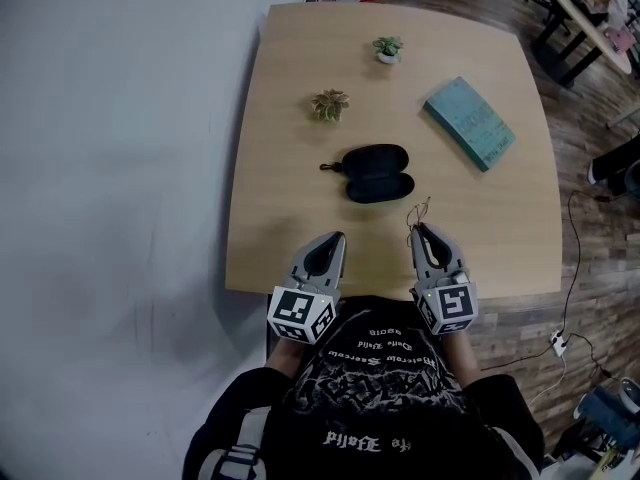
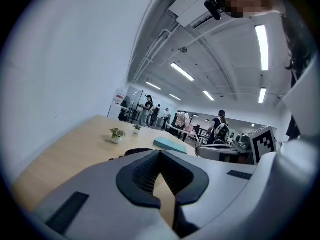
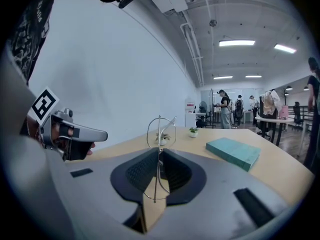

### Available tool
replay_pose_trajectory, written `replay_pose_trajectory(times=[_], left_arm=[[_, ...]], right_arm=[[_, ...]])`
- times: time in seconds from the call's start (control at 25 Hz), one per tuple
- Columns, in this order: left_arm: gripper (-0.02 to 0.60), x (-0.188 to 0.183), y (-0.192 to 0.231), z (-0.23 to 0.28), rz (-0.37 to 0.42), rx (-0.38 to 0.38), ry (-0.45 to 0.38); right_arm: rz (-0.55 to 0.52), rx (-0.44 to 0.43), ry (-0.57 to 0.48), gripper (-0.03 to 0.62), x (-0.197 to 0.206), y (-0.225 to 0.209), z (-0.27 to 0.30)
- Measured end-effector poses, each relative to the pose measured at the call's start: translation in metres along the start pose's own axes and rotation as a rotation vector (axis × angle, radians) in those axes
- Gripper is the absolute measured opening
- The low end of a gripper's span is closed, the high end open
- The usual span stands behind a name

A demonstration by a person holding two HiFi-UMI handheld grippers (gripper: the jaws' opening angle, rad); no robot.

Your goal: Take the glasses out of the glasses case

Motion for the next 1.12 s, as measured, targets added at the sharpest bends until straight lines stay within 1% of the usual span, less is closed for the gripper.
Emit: replay_pose_trajectory(times=[0.16,0.4,0.76,1.12], left_arm=[[0.003,0.0011,-0.0029,0.0014,0.003,0.023,0.009],[0.003,0.0000,-0.0048,0.0016,-0.010,0.047,-0.015],[0.003,-0.0010,-0.0048,0.0032,-0.016,0.026,-0.031],[0.003,0.0013,-0.0071,0.0101,-0.013,0.038,-0.016]], right_arm=[[0.001,0.004,0.003,0.041,0.0001,-0.0006,-0.0017],[-0.023,0.022,0.016,0.041,0.0010,-0.0027,-0.0031],[-0.050,-0.013,0.020,0.041,-0.0025,-0.0022,0.0009],[-0.051,-0.018,0.029,0.041,-0.0003,-0.0069,0.0016]])
Point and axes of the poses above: the fingertips, and each gripper's own axes: z forward along the fingers, y to its left, x out of its underside, the point moved 9 cm from there along -z, backward along the fingers, and after that the axes turned 12 degrees about -y, right-handed, at the moved point
